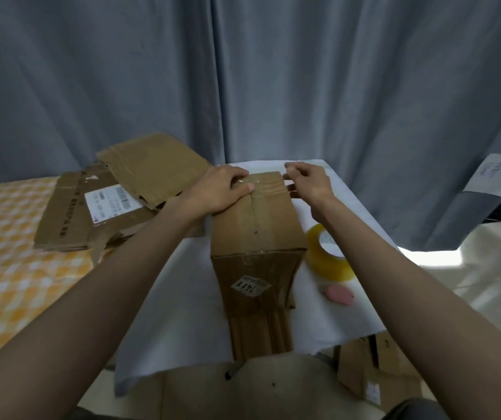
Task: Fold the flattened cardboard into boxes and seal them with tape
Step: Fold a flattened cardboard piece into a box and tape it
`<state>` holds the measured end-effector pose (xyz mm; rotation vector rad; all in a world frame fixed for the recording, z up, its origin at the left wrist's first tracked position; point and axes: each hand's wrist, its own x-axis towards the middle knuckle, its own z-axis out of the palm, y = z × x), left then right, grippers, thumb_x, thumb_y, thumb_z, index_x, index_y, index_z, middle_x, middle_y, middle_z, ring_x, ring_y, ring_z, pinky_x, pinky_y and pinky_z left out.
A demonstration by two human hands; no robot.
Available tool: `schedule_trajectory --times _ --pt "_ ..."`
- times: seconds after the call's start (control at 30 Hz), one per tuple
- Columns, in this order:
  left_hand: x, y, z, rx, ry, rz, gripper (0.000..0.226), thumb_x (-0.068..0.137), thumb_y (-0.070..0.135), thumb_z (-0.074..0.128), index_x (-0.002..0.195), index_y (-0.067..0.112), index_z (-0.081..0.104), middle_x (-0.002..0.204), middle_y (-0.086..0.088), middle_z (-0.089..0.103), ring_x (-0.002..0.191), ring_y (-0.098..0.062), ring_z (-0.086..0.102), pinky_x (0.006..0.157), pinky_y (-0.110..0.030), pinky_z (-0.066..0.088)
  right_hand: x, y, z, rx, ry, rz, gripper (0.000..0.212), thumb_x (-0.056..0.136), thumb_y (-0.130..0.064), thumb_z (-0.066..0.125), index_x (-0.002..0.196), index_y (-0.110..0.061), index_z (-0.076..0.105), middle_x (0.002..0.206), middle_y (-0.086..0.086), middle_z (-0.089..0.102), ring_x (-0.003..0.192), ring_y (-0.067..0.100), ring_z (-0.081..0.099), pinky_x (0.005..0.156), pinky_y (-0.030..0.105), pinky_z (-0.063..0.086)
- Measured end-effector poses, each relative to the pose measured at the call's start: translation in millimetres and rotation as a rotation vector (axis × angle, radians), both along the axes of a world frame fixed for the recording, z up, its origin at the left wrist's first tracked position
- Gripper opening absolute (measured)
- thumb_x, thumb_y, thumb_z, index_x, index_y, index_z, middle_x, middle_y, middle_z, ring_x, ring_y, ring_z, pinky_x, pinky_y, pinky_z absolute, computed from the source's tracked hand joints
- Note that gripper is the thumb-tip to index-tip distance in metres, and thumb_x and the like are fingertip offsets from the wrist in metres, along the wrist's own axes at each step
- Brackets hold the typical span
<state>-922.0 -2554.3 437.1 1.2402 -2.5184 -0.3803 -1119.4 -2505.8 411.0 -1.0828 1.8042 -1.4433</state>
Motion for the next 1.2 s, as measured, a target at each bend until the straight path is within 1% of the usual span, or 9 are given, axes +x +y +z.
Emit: schedule_trajectory --times 0.13,0.23,0.37,0.5,0.63,0.73,0.87,1.0,1.2 --pt "-7 16 5 -0.139 0.044 0.035 0.041 0.096 0.038 0.06 0.13 0.016 0.061 0.131 -0.005 0.058 0.121 -0.021 0.05 0.1 -0.035 0.042 -34 52 -23 0.162 0.43 0.085 0.022 0.093 -0.003 0.055 0.099 -0.012 0.074 0.096 0.003 0.073 0.088 0.018 0.065 0.083 0.03 0.054" --pt "-8 37 7 -0.228 0.114 0.027 0.022 0.096 0.03 0.061 0.113 0.019 0.068 0.115 -0.001 0.053 0.113 -0.017 0.046 0.097 -0.035 0.043 -58 89 -43 0.493 0.702 0.251 0.011 0.09 -0.019 0.062 0.097 -0.015 0.069 0.099 0.002 0.067 0.095 0.022 0.06 0.084 0.031 0.046" --pt "0 69 11 -0.224 0.15 -0.049 0.018 0.095 0.032 0.061 0.107 0.022 0.072 0.107 0.004 0.058 0.102 -0.014 0.054 0.09 -0.033 0.046 -63 122 -60 0.666 0.944 0.396 0.033 0.08 -0.025 0.067 0.113 -0.027 0.064 0.113 -0.002 0.064 0.112 0.023 0.056 0.089 0.031 0.037" --pt "7 87 10 -0.184 0.117 -0.073 0.02 0.094 0.035 0.061 0.107 0.025 0.072 0.109 0.006 0.067 0.102 -0.013 0.058 0.086 -0.031 0.046 -57 137 -59 0.48 0.947 0.257 0.045 0.079 -0.009 0.065 0.121 -0.023 0.065 0.123 0.002 0.066 0.121 0.028 0.056 0.095 0.034 0.038" --pt "6 97 14 -0.144 0.131 -0.027 0.027 0.096 0.034 0.059 0.119 0.024 0.069 0.122 0.006 0.066 0.114 -0.012 0.056 0.089 -0.026 0.039 -54 157 -37 0.27 0.781 0.15 0.048 0.082 -0.009 0.072 0.129 -0.017 0.064 0.13 0.007 0.065 0.123 0.032 0.056 0.1 0.037 0.043" --pt "-7 113 22 -0.166 0.211 -0.067 0.026 0.097 0.029 0.059 0.12 0.024 0.07 0.125 0.006 0.066 0.119 -0.013 0.056 0.095 -0.024 0.037 -49 179 -14 0.134 0.653 0.125 0.048 0.082 -0.006 0.075 0.128 -0.014 0.065 0.131 0.007 0.064 0.125 0.028 0.054 0.096 0.024 0.037" --pt "-31 138 31 -0.21 0.321 -0.14 0.027 0.098 0.024 0.059 0.122 0.022 0.07 0.121 0.005 0.066 0.11 -0.01 0.058 0.084 -0.014 0.031 -35 203 10 0.015 0.615 0.112 0.048 0.082 -0.005 0.076 0.129 -0.012 0.065 0.128 0.005 0.064 0.121 0.021 0.055 0.085 0.01 0.029" --pt "-48 156 31 -0.176 0.458 -0.237 0.031 0.099 0.022 0.057 0.129 0.018 0.066 0.12 0.002 0.064 0.105 -0.009 0.059 0.091 -0.021 0.044 -28 219 23 -0.05 0.626 0.13 0.046 0.081 -0.008 0.078 0.125 -0.014 0.067 0.124 0.003 0.066 0.112 0.015 0.056 0.08 0.006 0.031" --pt "-56 175 25 -0.282 0.585 -0.171 0.029 0.093 0.019 0.067 0.121 0.015 0.071 0.108 0.002 0.063 0.098 -0.008 0.058 0.089 -0.027 0.051 -24 231 31 -0.064 0.631 0.135 0.047 0.082 -0.011 0.079 0.127 -0.015 0.066 0.124 0.002 0.066 0.105 0.007 0.051 0.077 -0.001 0.03"
